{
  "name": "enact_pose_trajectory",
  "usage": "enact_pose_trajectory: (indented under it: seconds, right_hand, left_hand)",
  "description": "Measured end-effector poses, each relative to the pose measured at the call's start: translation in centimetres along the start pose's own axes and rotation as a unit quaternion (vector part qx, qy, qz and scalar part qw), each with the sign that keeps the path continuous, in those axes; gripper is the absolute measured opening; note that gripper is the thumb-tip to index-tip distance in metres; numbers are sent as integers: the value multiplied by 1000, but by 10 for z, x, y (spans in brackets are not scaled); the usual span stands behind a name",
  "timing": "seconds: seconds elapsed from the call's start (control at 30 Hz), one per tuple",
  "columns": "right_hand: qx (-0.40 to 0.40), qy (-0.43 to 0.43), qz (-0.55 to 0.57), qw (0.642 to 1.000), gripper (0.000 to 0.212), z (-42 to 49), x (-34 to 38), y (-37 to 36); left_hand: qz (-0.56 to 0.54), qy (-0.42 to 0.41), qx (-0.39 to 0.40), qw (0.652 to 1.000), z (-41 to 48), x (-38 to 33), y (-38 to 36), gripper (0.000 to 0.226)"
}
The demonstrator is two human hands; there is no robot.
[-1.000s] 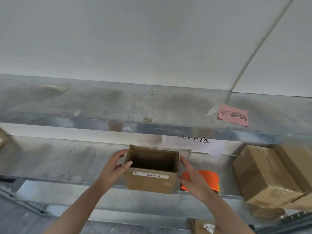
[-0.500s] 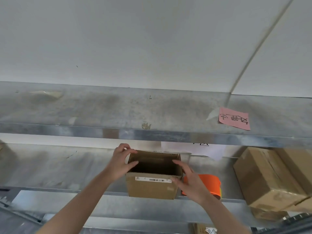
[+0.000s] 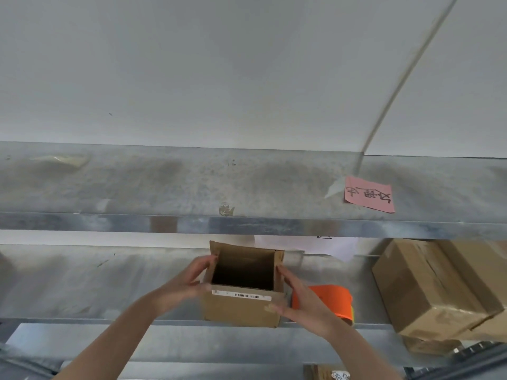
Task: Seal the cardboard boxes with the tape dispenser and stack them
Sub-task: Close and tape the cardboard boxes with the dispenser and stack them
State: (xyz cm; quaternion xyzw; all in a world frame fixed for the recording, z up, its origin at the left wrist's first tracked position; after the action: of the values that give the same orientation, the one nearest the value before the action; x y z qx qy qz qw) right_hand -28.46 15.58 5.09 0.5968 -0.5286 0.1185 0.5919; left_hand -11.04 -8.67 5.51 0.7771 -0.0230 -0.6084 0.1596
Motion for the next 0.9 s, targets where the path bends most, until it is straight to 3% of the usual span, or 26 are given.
enact_pose_trajectory:
  seconds: [0.07, 0.17, 0.27, 0.37, 0.47, 0.53, 0.63, 0.77, 0.83, 0.9]
  right_hand:
    - [3, 11, -41, 999, 100, 2, -4, -1]
    - [-1, 37, -154, 987, 94, 2, -3, -4]
    - [-45, 40, -246, 967, 84, 1, 3, -3]
    - [-62, 28, -258, 964, 75, 4, 3, -5]
    - [-59, 8, -217, 974, 69, 8, 0, -9]
    - [-55, -4, -178, 982, 74, 11, -2, -14]
    - [-46, -32, -77, 995, 79, 18, -6, -20]
    - [-46, -67, 155, 985, 76, 24, -10, -27]
    - [-45, -73, 177, 981, 75, 22, -12, -30]
    - [-38, -67, 172, 982, 81, 20, -13, -31]
  left_hand:
    - [111, 24, 38, 993, -4, 12, -8, 96]
    - [224, -11, -10, 974, -6, 18, -15, 90]
    - [195, -20, -98, 976, -8, 23, -20, 71]
    - [86, 9, -158, 984, -8, 26, -27, 74]
    - [-67, 7, -213, 975, -4, 25, -29, 90]
    - [-108, 19, -243, 964, -2, 22, -28, 100]
    - [-109, 46, -228, 966, 4, 20, -25, 105]
    - [-136, 52, -207, 968, 10, 23, -27, 82]
    - [-119, 37, -222, 967, 11, 22, -30, 74]
    - [-80, 31, -229, 970, 14, 20, -27, 87]
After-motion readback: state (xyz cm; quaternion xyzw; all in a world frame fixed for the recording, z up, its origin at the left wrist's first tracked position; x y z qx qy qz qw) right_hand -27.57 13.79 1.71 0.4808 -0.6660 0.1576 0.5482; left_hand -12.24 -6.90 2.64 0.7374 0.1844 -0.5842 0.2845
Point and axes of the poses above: each hand's wrist, its own z-axis towards the middle knuckle, its own y-axis out of the back of the hand, x = y × z, the point moved 3 cm from there along z, towards the middle knuckle, and after that the axes turned 3 degrees about -y, right-handed, at the moved point
